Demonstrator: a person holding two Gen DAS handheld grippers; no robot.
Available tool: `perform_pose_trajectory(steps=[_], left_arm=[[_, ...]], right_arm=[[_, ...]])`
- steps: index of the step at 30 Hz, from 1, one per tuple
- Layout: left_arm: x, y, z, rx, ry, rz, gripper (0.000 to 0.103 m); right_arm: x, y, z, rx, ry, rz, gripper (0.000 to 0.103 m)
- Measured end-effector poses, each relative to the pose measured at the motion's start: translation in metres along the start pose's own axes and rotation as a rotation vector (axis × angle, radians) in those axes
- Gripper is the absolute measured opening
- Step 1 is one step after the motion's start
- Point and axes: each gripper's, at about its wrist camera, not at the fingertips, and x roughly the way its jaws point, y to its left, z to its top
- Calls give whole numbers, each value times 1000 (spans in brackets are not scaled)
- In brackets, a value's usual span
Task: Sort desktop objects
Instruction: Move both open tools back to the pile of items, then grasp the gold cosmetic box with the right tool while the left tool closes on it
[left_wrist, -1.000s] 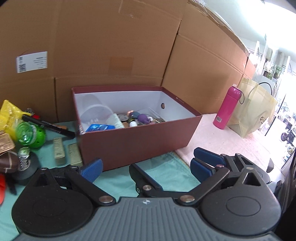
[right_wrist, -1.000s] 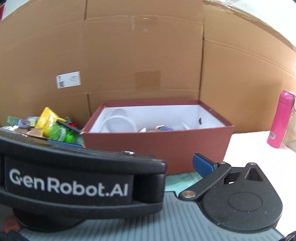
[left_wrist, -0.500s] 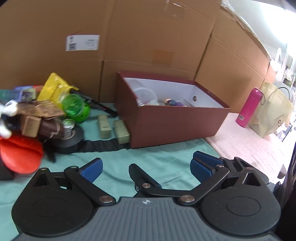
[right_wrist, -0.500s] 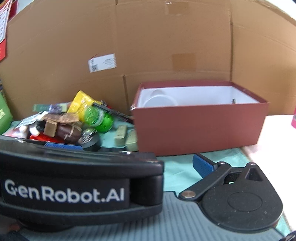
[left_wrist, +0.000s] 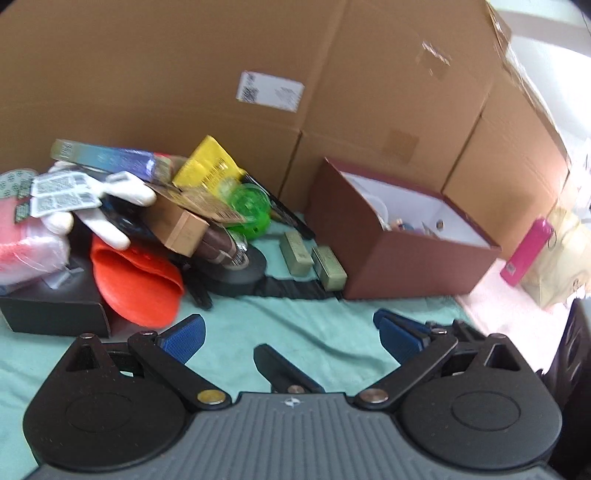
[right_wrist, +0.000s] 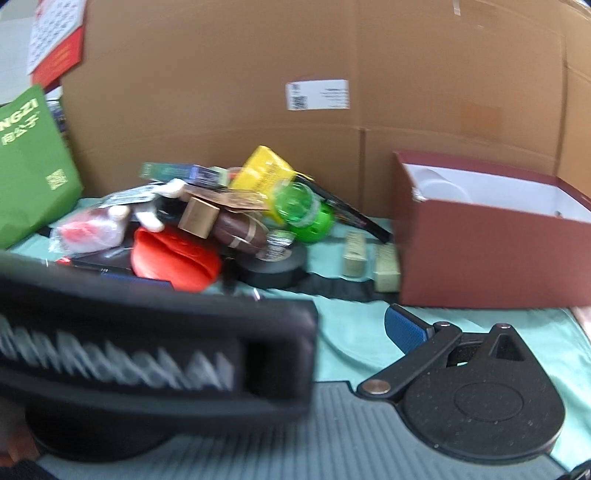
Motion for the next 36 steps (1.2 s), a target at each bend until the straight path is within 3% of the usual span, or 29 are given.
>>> perform_pose_trajectory(steps=[11, 22, 25, 30, 36], left_arm=[[-8, 47, 37, -102, -104, 47, 101], [26, 73, 67, -151, -91, 77, 60], [32, 79, 71, -169, -77, 74, 49], [40, 88, 72, -187, -62, 89, 49], [31, 91, 70, -181, -76, 73, 49]], right_arm=[[28, 6, 33, 5, -60, 104, 101], [68, -4, 67, 39, -88, 188, 99], [84, -3, 71, 58, -61, 238, 88], [103, -5, 71, 103, -24, 279, 86], [90, 10, 65, 21, -26, 287, 67]])
